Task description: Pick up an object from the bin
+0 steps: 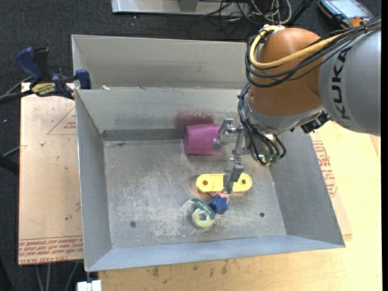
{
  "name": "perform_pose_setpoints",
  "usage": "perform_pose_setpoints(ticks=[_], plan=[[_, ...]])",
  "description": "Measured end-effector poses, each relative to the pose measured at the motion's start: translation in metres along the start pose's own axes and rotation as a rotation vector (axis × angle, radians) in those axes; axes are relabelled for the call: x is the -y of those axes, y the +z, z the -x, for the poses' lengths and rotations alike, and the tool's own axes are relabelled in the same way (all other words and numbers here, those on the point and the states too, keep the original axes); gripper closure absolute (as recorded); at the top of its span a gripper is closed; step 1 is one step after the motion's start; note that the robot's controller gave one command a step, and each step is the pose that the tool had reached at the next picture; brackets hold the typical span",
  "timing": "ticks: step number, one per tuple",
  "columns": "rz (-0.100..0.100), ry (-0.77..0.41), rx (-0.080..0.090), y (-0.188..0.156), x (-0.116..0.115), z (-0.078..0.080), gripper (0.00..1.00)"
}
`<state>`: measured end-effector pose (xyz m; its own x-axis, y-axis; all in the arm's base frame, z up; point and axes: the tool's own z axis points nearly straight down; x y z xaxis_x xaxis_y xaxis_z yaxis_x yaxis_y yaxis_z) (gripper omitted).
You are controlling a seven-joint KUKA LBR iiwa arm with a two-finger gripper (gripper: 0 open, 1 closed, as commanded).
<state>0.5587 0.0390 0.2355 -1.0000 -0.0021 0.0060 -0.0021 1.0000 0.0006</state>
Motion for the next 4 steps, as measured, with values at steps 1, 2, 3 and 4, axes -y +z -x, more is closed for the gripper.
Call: perform_pose_setpoints(ticks=[1,2,3,4], plan=[[0.000,0.001,0.007,-0.004,0.000,0.001,0.00],[0.000,-0.218,0.016,0.029,0.017,0.011,0.00],[0.000,-0.354,0.006,0.066,0.035,0.009,0.00],[-0.002,-0.414,0.008,0.091,0.035,0.011,0.00]])
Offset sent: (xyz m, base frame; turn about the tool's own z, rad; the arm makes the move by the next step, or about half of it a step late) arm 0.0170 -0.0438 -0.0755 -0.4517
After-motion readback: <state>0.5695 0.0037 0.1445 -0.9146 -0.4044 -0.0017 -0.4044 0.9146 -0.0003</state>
